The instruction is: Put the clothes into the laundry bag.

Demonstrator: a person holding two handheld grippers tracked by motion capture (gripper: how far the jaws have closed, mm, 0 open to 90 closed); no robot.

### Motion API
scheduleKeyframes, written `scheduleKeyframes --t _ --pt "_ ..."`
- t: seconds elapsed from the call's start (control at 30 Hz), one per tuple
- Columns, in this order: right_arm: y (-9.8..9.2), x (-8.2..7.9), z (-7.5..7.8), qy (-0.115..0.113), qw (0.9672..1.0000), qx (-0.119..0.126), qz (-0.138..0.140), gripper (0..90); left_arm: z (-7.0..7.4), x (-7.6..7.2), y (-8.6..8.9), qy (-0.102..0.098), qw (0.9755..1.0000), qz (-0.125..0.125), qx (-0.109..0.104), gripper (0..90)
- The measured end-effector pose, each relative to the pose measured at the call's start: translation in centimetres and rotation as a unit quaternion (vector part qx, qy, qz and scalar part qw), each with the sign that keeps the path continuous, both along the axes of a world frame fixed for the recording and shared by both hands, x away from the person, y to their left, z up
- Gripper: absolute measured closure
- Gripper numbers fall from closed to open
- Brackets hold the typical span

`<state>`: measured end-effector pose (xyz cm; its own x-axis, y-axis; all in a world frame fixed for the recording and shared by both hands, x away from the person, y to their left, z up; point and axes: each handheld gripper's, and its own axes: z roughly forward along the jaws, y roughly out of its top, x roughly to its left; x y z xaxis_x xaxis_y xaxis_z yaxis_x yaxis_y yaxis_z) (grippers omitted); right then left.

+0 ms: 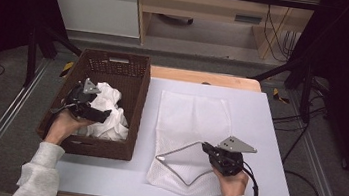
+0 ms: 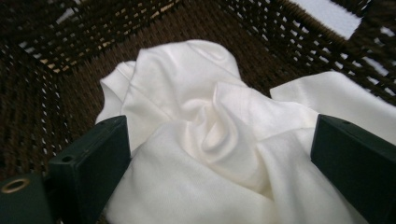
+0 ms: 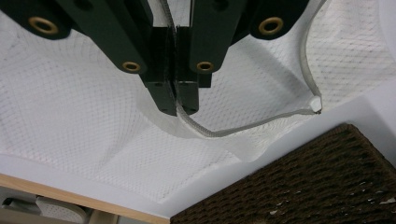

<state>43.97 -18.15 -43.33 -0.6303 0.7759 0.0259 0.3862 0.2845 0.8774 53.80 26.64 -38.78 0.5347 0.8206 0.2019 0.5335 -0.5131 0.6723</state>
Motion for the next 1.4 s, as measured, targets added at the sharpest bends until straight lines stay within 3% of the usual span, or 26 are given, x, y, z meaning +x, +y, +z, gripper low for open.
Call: scheduleKeyframes --t 0.03,0.13,0.2,0.37,0.4,0.43,0.47,0.5,0.67,0.8,0.87,1.03,1.27,1.4 --pt "0.0 0.0 0.0 0.000 1.0000 -0.001 0.002 88.6 -0.7 0.2 0.2 0.008 0.9999 0.001 -0.013 3.6" --pt "0.1 0.0 -0.1 0.003 1.0000 -0.002 0.002 88.6 -1.2 0.3 0.3 0.022 0.9996 -0.002 -0.015 3.5" --pt "0.1 0.1 -0.2 0.004 1.0000 -0.005 0.002 88.5 -1.9 0.5 0.3 0.051 0.9986 -0.001 -0.015 3.5" --pt "0.1 0.2 -0.3 0.011 0.9999 -0.007 0.004 88.4 -3.0 1.1 -0.8 0.092 0.9955 -0.019 0.012 2.9" --pt "0.2 0.2 -0.3 0.012 0.9999 -0.008 0.005 88.3 -3.0 1.1 -0.8 0.092 0.9955 -0.019 0.012 2.2" --pt "0.2 0.3 -0.3 0.013 0.9999 -0.009 0.005 88.3 -3.5 1.4 -1.2 0.106 0.9938 -0.021 0.024 2.0" --pt "0.3 0.3 -0.4 0.015 0.9998 -0.009 0.005 88.3 -3.5 1.4 -1.2 0.106 0.9938 -0.021 0.024 1.9" --pt "0.3 0.3 -0.4 0.014 0.9998 -0.012 0.006 88.4 -3.7 1.7 -1.2 0.124 0.9921 -0.013 0.016 2.2" --pt "0.3 0.3 -0.4 0.016 0.9998 -0.013 0.007 88.3 -3.6 1.8 -1.1 0.131 0.9913 -0.006 0.005 17.6" --pt "0.2 0.3 -0.4 0.017 0.9998 -0.012 0.004 88.3 -3.2 1.8 -1.0 0.130 0.9913 0.020 0.002 41.5" --pt "0.1 0.3 -0.3 0.017 0.9998 -0.011 0.004 88.4 -3.0 1.7 -1.0 0.118 0.9926 0.026 0.009 53.0" --pt "0.0 0.3 -0.4 0.018 0.9998 -0.010 0.003 88.3 -2.6 1.2 -1.2 0.091 0.9955 0.018 0.022 59.2" --pt "-0.3 0.3 -0.3 0.017 0.9998 -0.009 0.000 88.4 -1.3 0.0 -0.8 0.020 0.9997 0.011 -0.003 70.1" --pt "-0.3 0.4 -0.3 0.017 0.9998 -0.008 -0.001 88.4 -0.4 -0.7 -0.3 -0.033 0.9990 0.015 -0.028 71.7"
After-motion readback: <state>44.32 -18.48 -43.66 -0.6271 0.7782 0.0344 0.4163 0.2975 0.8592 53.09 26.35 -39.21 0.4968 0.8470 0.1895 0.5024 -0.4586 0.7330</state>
